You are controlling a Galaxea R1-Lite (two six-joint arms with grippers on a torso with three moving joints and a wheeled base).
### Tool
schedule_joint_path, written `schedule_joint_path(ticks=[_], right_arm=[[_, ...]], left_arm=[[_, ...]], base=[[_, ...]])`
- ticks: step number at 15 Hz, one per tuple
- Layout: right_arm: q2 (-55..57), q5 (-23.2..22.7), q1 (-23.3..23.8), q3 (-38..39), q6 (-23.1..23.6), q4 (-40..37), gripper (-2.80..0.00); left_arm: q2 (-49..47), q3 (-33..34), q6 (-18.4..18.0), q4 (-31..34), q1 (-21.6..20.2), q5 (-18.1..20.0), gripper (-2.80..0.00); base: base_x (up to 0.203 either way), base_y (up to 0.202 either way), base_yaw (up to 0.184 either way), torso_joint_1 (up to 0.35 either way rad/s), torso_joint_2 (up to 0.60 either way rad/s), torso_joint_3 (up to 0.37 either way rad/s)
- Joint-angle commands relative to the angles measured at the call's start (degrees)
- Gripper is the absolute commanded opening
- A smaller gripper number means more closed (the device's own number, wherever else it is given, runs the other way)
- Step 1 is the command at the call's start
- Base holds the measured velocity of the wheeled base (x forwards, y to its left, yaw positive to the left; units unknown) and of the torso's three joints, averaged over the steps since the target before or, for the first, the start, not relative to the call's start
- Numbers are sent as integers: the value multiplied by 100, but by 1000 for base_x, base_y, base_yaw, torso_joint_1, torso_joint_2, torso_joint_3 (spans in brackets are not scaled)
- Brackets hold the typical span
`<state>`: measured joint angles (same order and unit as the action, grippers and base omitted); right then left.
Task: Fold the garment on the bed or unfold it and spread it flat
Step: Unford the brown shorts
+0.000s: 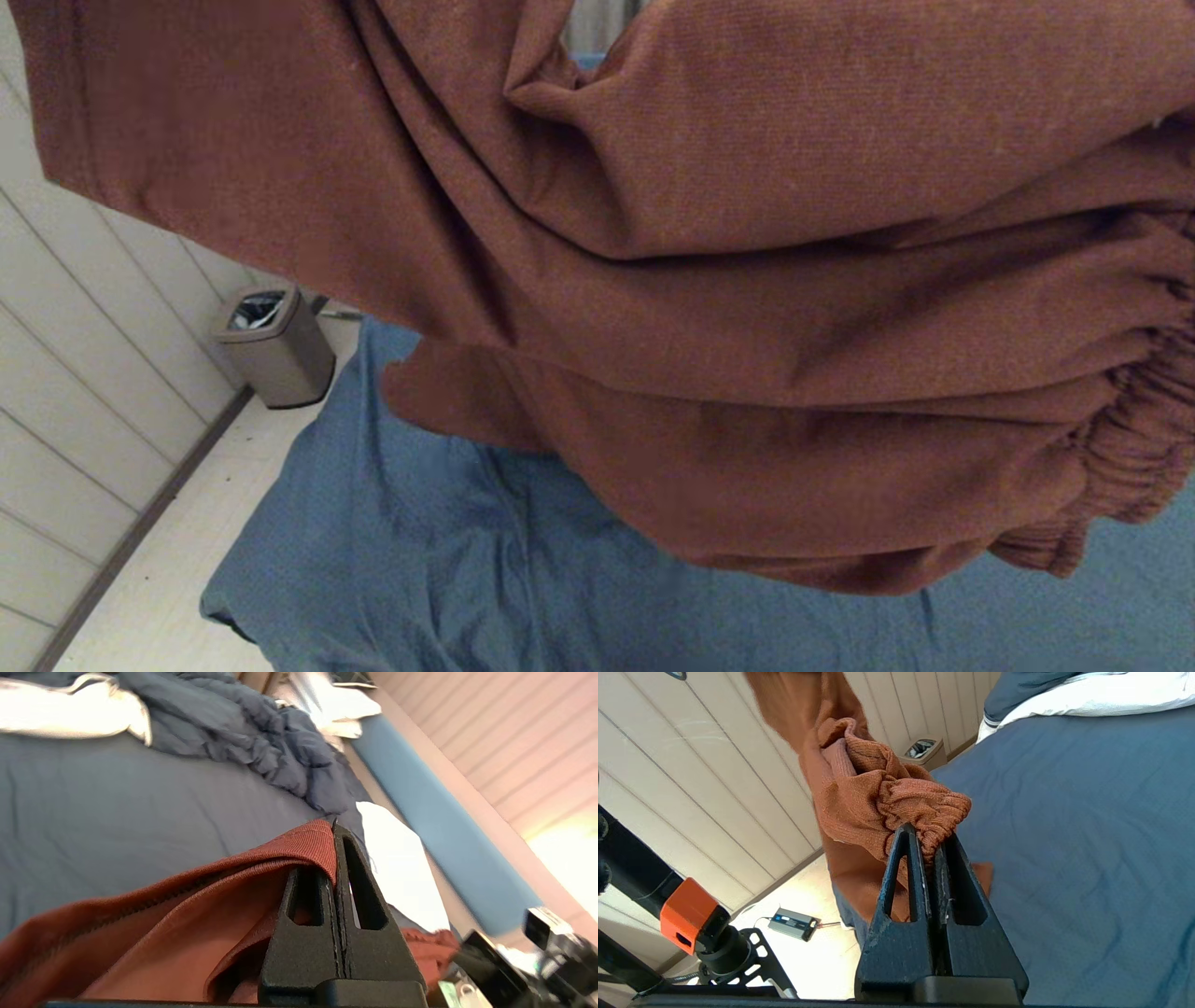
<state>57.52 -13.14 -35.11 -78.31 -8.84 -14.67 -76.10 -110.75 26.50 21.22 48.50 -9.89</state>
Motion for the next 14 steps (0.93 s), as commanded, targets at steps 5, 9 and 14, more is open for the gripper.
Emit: schedule_joint_path(ticks=[5,9,14], right_arm=[[-3,-13,-22,-64,-21,-10,-280],[-101,-367,-108,-35,12,-10,-280],[-49,-474,-101,-68,32,-5,-280]], left_arm=[[193,-22,-168,8,116,9,-280],[420,6,-177,52,458,85,-280],[283,-5,-180,4,810,114,-280]], base=[[0,0,0,0,0,0],[0,0,0,0,0,0],[0,0,0,0,0,0]])
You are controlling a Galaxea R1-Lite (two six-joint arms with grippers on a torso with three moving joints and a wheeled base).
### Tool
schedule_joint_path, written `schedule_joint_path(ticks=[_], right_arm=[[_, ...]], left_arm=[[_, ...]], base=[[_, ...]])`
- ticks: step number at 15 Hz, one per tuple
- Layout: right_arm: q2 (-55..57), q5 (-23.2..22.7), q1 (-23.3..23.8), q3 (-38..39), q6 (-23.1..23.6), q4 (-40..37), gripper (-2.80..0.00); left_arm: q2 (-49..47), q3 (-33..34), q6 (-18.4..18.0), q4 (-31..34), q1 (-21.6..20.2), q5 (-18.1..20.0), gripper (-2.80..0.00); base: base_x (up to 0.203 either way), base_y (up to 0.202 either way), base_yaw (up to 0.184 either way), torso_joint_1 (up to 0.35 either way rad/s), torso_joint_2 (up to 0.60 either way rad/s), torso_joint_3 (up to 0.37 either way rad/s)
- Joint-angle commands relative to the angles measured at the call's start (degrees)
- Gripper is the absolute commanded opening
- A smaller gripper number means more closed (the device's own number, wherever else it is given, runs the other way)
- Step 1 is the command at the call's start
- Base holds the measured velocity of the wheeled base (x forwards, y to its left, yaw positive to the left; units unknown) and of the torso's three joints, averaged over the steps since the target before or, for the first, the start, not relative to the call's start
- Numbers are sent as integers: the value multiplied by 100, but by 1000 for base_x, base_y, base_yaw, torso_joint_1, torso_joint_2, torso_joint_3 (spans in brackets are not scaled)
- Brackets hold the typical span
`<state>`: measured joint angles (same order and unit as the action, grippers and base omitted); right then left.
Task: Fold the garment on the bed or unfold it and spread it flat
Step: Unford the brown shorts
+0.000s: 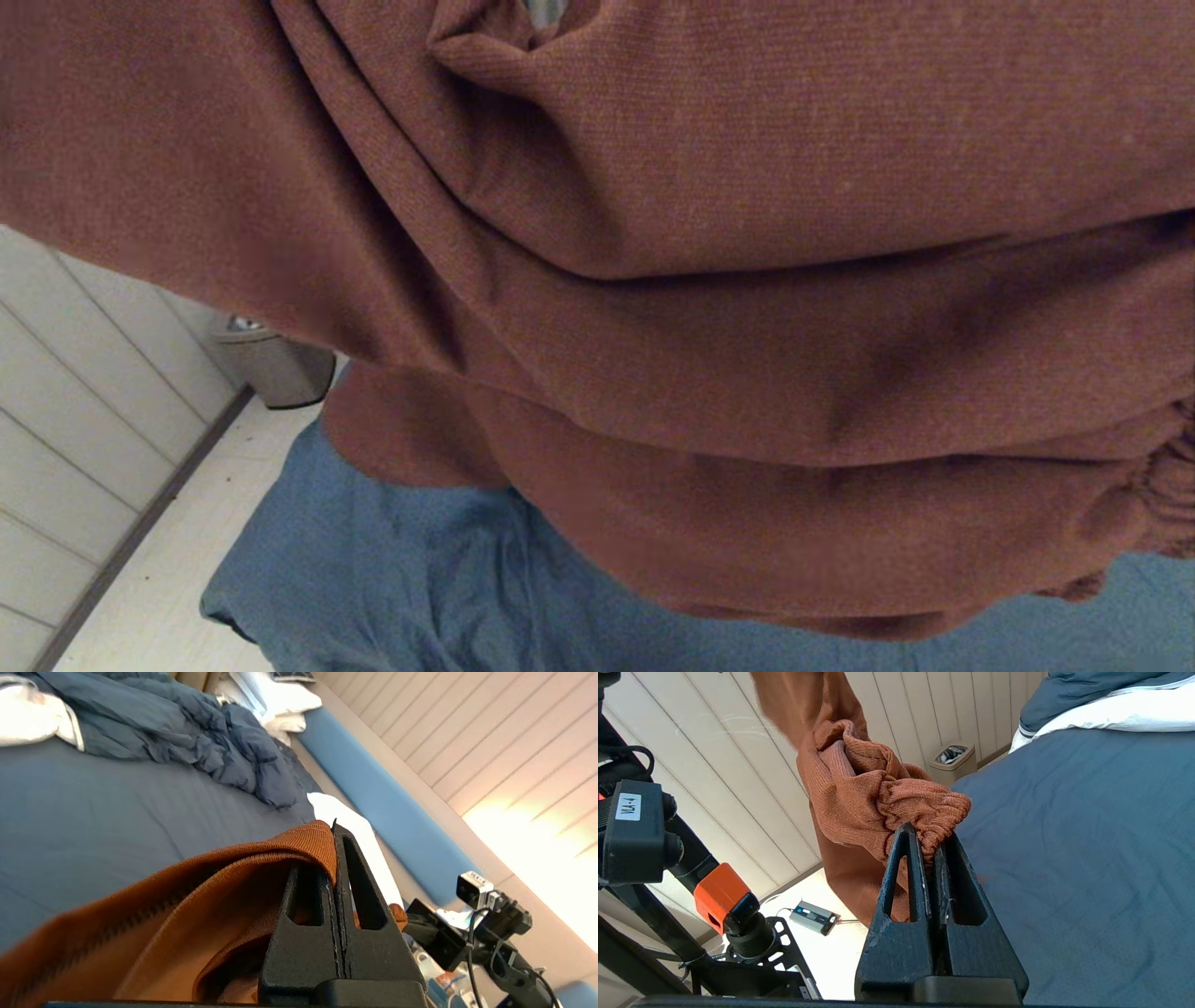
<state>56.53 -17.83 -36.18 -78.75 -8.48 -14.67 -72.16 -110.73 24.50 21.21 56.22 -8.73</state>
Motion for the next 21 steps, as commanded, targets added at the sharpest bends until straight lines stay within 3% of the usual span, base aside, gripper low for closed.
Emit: schedule_joint_path(ticks=[1,4,6,9,13,16,21], right_arm=[[79,10,17,-45,-13,0,-280],[543,238,332,-122,-12,379,-280],[886,538,904,-72,8,845,-280],[1392,622,1864,108,39,1290,-280],[2268,637,2538,498,34,2196,-280],[2898,635,2940,793,51,2863,-280],[3839,633,3213,921,70,3593,-280]], left_arm=[[-185,-19,19,-12,38,21,-280],[-773,-58,-51,-485,-123,12,-280],[-1213,-68,-94,-827,-765,15,-280],[-2050,-71,-124,-1408,-1653,-161,-280],[-3276,-72,-133,-2238,-2528,-464,-280],[-4035,-72,-138,-2747,-2788,-642,-280],[-4923,-78,-300,-3331,-2918,-632,-280]], base=[[0,0,0,0,0,0],[0,0,0,0,0,0],[0,0,0,0,0,0],[0,0,0,0,0,0],[0,0,0,0,0,0],[0,0,0,0,0,0],[0,0,0,0,0,0]])
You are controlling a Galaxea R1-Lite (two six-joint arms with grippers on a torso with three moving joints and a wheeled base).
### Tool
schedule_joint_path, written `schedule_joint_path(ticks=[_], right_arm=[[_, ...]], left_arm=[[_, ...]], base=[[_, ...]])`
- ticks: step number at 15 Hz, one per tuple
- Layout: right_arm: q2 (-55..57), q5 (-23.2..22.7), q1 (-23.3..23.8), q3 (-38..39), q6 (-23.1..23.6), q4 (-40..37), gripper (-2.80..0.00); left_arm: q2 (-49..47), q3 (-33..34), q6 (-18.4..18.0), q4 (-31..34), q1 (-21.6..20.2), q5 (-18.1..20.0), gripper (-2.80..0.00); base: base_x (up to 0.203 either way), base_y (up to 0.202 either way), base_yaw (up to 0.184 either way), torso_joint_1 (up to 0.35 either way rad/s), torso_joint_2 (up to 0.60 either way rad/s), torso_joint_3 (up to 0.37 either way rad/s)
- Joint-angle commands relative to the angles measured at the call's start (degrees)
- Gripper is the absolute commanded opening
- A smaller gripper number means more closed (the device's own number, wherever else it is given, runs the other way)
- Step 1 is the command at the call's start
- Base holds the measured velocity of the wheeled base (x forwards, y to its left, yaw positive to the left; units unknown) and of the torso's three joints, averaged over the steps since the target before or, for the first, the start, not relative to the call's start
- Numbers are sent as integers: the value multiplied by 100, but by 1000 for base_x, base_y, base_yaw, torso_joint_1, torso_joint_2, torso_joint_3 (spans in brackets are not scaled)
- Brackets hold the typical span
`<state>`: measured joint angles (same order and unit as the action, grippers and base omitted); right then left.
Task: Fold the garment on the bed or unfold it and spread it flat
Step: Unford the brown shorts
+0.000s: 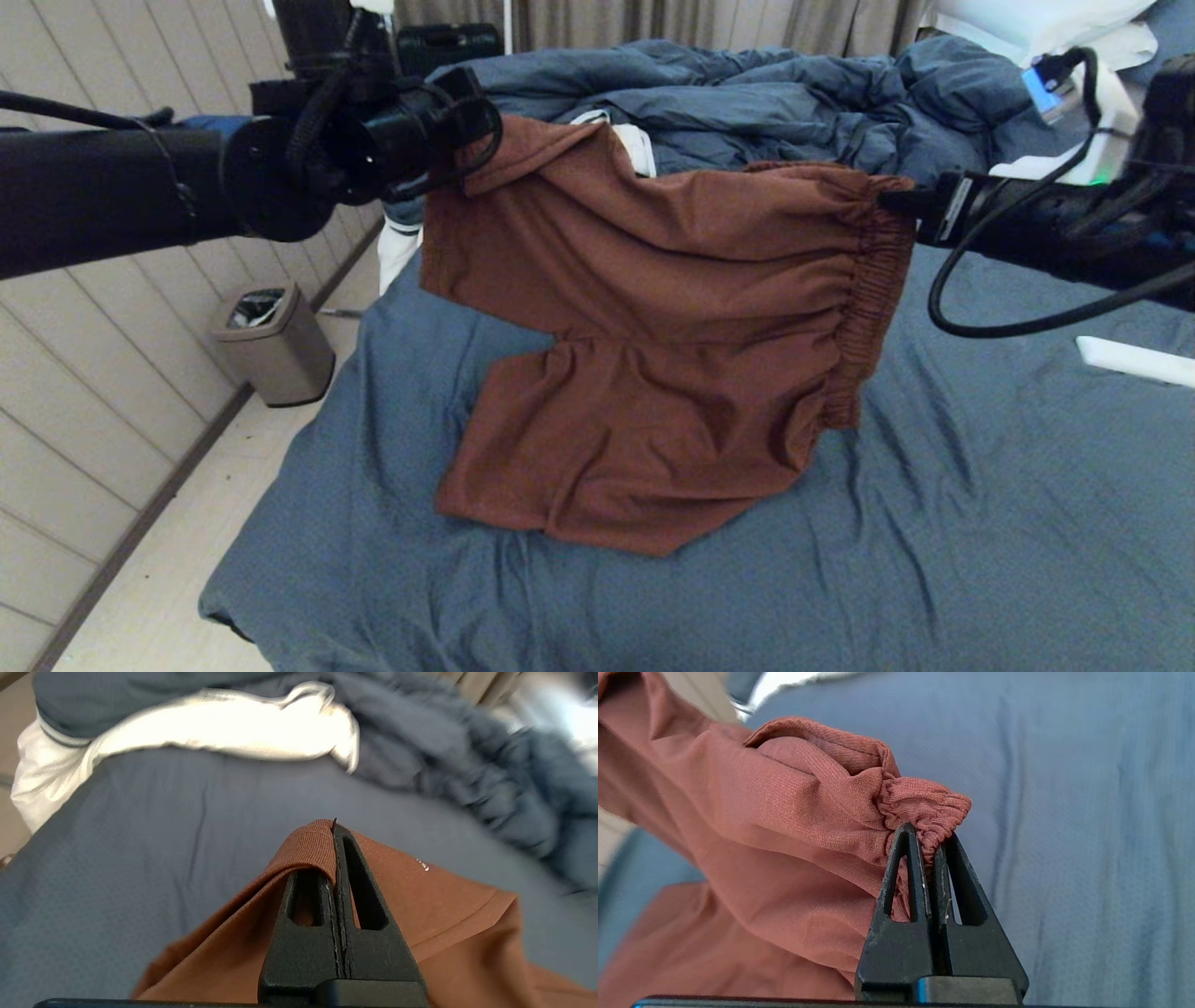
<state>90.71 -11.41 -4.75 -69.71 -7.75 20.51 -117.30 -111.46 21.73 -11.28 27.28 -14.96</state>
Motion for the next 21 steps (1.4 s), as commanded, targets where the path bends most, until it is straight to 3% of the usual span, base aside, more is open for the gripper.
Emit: schedule_joint_path(ticks=[1,10,13,14,16,21], right_arm=[[535,-10,90,15,-1,187,-280],[1973,-6,240,-288,151,647,-280],[2127,14,303,-348,136,648,-280],[2144,25,352,-368,134,656,-280],[2161,15,343,-473,159,656,-280],[2286,16,368,-507,151,868,-280]], left_arm=[[-521,-7,-78,-175,-40,-4,-280],[-1717,-60,-720,-706,-277,263,-280],[-1805,-60,-777,-744,-320,388,-280],[-1838,-60,-910,-752,-311,341,0],[-1928,-60,-1083,-814,-311,151,0],[-1928,-60,-1092,-841,-311,160,0]], base=[[0,0,0,0,0,0],[0,0,0,0,3,0],[0,0,0,0,0,0],[0,0,0,0,0,0],[0,0,0,0,0,0],[0,0,0,0,0,0]])
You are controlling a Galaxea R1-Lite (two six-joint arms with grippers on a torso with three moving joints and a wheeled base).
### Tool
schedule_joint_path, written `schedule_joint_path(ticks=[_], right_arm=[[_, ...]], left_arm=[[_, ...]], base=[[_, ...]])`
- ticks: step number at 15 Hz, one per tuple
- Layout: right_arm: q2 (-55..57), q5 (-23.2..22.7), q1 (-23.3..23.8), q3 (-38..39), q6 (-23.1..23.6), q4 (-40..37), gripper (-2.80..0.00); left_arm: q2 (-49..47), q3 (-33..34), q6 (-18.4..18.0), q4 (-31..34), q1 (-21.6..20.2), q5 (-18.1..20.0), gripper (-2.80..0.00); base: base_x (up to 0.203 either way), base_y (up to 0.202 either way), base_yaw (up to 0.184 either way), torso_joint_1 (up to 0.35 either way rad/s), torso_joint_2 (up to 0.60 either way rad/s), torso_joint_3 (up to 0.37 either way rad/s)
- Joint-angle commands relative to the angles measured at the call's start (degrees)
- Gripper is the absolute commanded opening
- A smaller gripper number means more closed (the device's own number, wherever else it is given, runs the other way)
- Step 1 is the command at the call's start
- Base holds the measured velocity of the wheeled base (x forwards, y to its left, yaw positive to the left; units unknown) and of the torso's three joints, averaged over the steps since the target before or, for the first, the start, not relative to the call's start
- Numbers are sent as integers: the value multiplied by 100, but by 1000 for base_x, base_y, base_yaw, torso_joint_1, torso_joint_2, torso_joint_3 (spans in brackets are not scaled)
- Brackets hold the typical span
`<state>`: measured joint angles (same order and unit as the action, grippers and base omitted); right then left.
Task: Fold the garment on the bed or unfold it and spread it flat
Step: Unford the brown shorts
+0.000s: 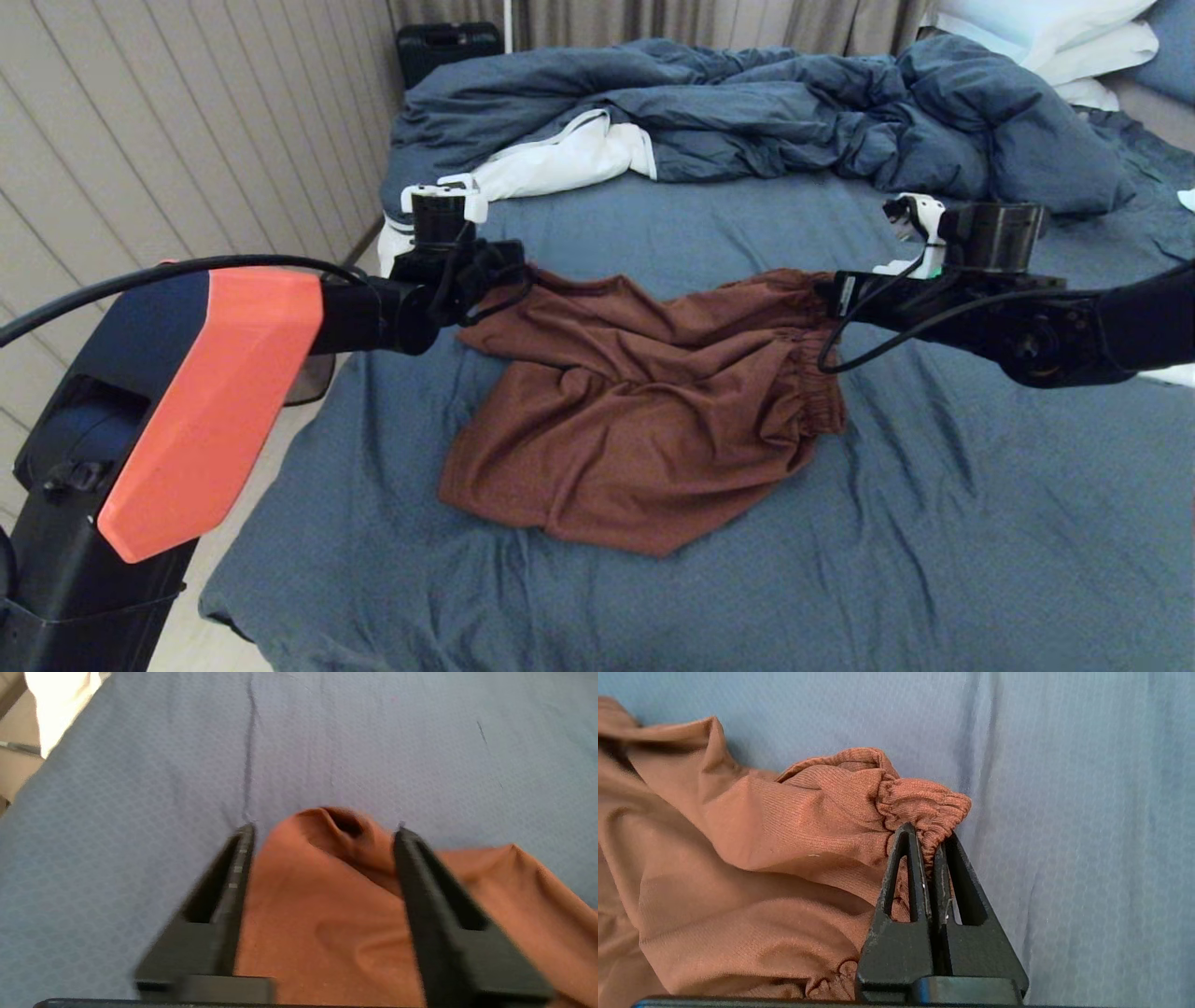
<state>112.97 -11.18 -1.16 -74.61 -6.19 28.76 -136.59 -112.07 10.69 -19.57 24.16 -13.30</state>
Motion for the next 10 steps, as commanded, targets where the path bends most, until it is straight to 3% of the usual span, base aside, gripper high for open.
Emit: schedule_joint_path(ticks=[1,8,9,10], right_arm=[[110,-7,56,-79,-5,58,-280],[270,75,361,-561,-54,-234,-280],[279,266,369,-574,-46,-223,0],[303,344,371,-605,-9,-230,0]], left_arm=[[1,1,12,-12,1,-6,0],[130,1,26,-21,1,-41,0],[132,1,30,-21,1,-50,0],[132,2,38,-21,1,-51,0]], base=[[0,0,0,0,0,0],[0,0,0,0,0,0],[0,0,0,0,0,0],[0,0,0,0,0,0]])
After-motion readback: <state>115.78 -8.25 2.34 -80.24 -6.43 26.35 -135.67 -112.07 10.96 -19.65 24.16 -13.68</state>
